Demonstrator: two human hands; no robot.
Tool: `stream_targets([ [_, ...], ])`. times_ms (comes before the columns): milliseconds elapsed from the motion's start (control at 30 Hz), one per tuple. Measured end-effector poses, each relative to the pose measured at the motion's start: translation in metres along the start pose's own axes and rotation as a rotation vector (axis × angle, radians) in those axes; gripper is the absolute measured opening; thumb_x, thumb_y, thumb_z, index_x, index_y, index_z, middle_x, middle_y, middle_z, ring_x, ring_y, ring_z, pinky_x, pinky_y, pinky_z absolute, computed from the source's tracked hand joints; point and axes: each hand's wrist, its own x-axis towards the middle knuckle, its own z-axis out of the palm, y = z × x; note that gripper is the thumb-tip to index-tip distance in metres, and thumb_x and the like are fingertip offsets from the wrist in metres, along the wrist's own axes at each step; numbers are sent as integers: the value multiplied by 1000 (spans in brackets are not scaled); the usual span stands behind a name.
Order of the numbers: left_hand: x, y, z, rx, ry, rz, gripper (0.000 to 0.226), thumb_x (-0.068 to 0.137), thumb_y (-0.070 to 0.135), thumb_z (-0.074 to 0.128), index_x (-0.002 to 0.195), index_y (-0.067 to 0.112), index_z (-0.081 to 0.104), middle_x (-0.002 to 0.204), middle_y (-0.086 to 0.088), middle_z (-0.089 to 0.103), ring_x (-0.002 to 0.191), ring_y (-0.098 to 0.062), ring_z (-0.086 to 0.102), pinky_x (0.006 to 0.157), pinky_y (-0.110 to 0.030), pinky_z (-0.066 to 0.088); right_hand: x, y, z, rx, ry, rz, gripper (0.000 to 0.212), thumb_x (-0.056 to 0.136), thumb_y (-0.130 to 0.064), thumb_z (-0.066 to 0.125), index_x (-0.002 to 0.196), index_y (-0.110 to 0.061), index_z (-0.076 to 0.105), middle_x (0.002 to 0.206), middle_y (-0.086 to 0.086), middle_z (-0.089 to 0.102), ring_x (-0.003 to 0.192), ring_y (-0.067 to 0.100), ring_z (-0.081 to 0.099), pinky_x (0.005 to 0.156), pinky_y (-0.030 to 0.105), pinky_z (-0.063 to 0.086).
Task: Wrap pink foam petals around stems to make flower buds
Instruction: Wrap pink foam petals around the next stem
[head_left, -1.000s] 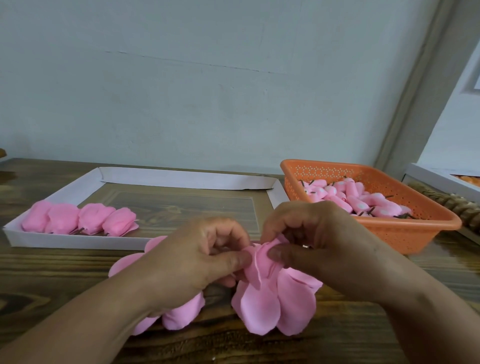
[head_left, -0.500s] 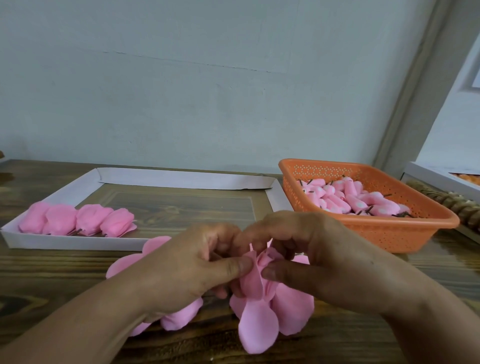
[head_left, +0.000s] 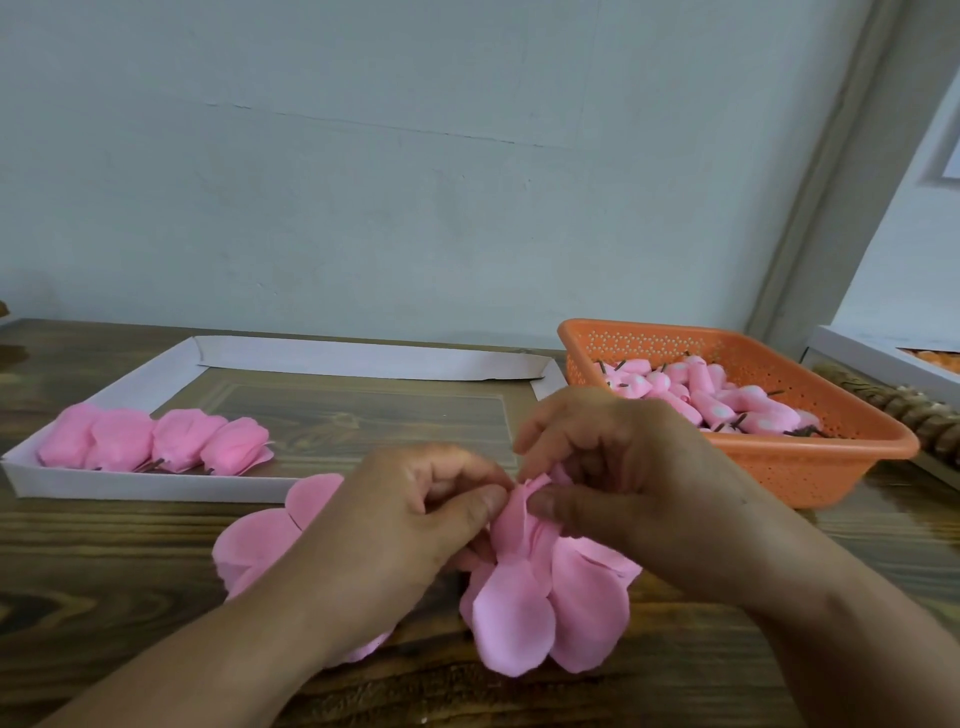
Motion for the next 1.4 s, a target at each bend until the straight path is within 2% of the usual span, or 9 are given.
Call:
stream_targets([
  [100,-1,5,2,-88,-59,-24,42,88,1,56,81,36,78,70,0,73,57,-3,63,54,-13,49,1,1,-2,72,55,30,19,77,5,70,73,-13,66,93,-7,62,53,11,56,55,31,50],
  [200,-2,3,1,-124,-133,-73,28,81,16,60,103,23,76,86,-20,72,65,-13,57,57,-18,48,2,2,-2,82,59,57,14,79,2,68,76,-11,67,81,16,66,59,30,62,62,54,52],
  [267,-2,0,0,-121,-156,-108,31,81,18,60,110,21,72,87,-18,72,63,-11,56,53,-17,45,1,1,-1,70,53,73,12,81,0,68,78,-12,67,75,20,65,62,34,63,63,58,50],
  [400,-2,4,0,-87,-198,-117,26,83,27,57,102,24,75,65,0,62,51,-5,48,46,-16,39,1,-1,0,52,32,91,10,81,-3,68,79,-12,68,69,15,67,60,25,65,65,52,54],
  [733,-5,3,0,-304,-300,-240,26,78,33,60,91,17,75,78,-7,67,55,-8,56,43,-15,39,2,-2,1,80,33,94,9,82,-4,67,79,-13,68,69,17,68,64,30,67,66,49,55],
  [933,-7,6,1,-464,-373,-323,21,79,32,64,90,19,76,88,-15,72,69,-19,70,50,-20,51,2,-1,-1,168,25,113,9,81,0,68,77,-8,68,65,20,66,56,24,62,58,36,52],
  [1067,-8,7,0,-563,-385,-378,19,79,28,68,90,15,77,91,-18,72,73,-23,72,53,-22,55,3,-2,-1,186,19,123,6,80,-1,68,77,-6,68,66,22,66,56,24,62,60,39,52],
  [1333,-7,8,0,-513,-351,-397,23,75,31,68,89,15,76,89,-17,72,63,-18,69,41,-17,45,3,1,-2,334,16,141,8,80,-6,69,76,0,69,63,17,66,52,19,59,53,27,51],
  [1400,-8,9,0,-501,-335,-392,22,71,32,68,85,18,77,84,-15,72,59,-17,68,39,-16,43,2,2,-4,393,-4,161,12,72,-10,66,77,0,69,63,15,67,52,20,60,53,25,51],
])
